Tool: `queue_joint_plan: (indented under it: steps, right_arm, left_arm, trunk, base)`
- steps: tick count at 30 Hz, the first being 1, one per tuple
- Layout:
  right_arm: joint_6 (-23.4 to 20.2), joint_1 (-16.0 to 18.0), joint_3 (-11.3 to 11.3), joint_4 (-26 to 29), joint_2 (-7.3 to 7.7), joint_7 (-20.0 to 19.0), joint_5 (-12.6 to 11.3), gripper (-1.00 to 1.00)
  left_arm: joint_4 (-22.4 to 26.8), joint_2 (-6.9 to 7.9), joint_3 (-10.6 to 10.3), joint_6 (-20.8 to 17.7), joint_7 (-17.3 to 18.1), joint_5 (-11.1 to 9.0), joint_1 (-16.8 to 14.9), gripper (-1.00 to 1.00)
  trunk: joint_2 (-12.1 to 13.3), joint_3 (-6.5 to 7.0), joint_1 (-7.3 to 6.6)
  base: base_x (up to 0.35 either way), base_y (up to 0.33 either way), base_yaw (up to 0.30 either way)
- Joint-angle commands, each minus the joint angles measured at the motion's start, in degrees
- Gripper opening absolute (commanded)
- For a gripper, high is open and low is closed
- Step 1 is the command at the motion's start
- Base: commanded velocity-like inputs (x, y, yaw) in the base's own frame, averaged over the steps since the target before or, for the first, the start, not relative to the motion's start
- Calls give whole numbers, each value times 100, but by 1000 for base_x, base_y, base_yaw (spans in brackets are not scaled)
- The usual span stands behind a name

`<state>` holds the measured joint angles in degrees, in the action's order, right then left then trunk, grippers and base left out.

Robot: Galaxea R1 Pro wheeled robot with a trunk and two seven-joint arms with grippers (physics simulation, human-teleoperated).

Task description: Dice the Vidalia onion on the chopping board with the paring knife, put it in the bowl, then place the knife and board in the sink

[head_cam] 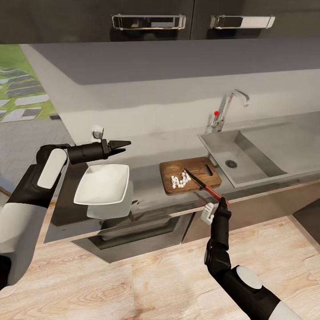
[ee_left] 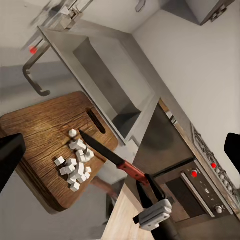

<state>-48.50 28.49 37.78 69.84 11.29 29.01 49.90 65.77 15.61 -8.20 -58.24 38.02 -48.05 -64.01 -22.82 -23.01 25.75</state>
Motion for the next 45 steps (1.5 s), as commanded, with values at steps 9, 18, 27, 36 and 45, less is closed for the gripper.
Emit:
queue_joint_plan:
  steps: [9, 18, 27, 36, 45]
  right_arm:
    - [-36, 7, -7, 769, 5, 162, 2, -100]
    - [-36, 7, -200, 1324, 5, 158, 3, -100]
    - [-36, 7, -235, 1381, 5, 157, 10, -100]
    - [-47, -54, -139, 1481, 103, 252, 98, -100]
    - [-45, -87, 83, 1430, 108, 360, 367, -100]
  left_arm:
    - [-2, 3, -6, -20, 21, 6, -6, 100]
    - [-2, 3, -5, -21, 21, 6, -6, 100]
    - [-4, 3, -1, -19, 21, 6, -6, 100]
    - [87, 12, 92, -12, 39, 72, 91, 100]
    - [242, -183, 93, 182, -1, 59, 381, 100]
  trunk:
    - [-10, -9, 3]
    - [-10, -9, 3]
    - [-10, -9, 3]
    - [-10, -9, 3]
    - [-10, -9, 3]
  base:
    - [0, 0, 0]
    - [0, 0, 0]
    - [0, 0, 0]
    - [0, 0, 0]
    - [0, 0, 0]
